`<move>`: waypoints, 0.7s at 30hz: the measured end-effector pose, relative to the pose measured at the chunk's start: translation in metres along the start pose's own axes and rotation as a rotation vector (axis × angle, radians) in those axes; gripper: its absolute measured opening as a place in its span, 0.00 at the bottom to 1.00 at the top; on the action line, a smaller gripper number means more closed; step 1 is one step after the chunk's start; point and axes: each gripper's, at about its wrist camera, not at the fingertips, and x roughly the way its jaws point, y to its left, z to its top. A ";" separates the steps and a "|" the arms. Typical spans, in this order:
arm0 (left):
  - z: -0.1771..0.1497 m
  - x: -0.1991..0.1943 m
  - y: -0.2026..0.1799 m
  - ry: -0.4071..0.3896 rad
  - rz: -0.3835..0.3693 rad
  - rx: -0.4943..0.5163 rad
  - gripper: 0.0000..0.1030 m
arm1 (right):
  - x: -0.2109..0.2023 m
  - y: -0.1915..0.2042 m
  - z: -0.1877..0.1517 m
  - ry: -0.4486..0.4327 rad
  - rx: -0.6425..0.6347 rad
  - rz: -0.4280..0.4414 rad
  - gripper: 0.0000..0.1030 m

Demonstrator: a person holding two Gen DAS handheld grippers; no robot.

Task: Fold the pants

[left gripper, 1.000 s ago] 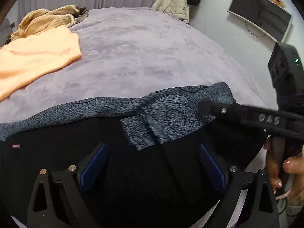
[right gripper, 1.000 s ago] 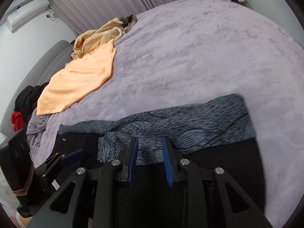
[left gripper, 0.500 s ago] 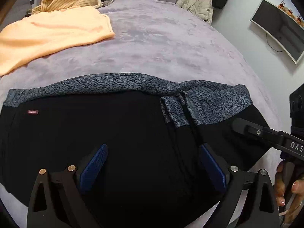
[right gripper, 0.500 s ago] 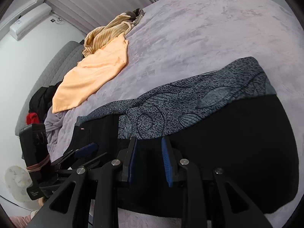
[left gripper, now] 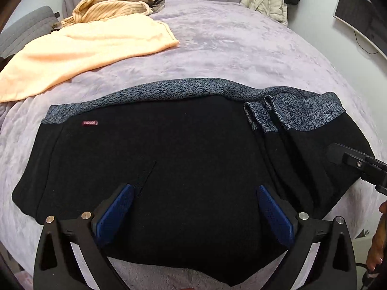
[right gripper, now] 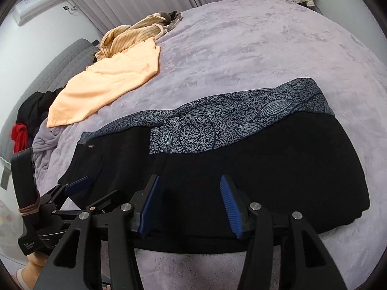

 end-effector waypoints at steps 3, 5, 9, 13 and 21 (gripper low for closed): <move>-0.001 0.002 0.003 0.009 -0.004 -0.004 0.99 | -0.005 0.008 0.000 -0.007 -0.010 -0.013 0.54; -0.003 0.004 0.005 0.012 -0.010 -0.008 0.99 | -0.005 0.016 -0.001 -0.015 -0.032 -0.029 0.56; -0.007 0.007 0.005 0.011 -0.006 0.026 0.99 | 0.008 0.030 -0.011 0.018 -0.074 -0.070 0.71; -0.017 0.008 0.003 -0.009 0.002 0.078 1.00 | 0.020 0.046 -0.029 0.010 -0.146 -0.172 0.73; -0.027 -0.014 0.021 -0.022 -0.098 0.053 0.99 | 0.013 0.049 -0.037 0.007 -0.145 -0.152 0.77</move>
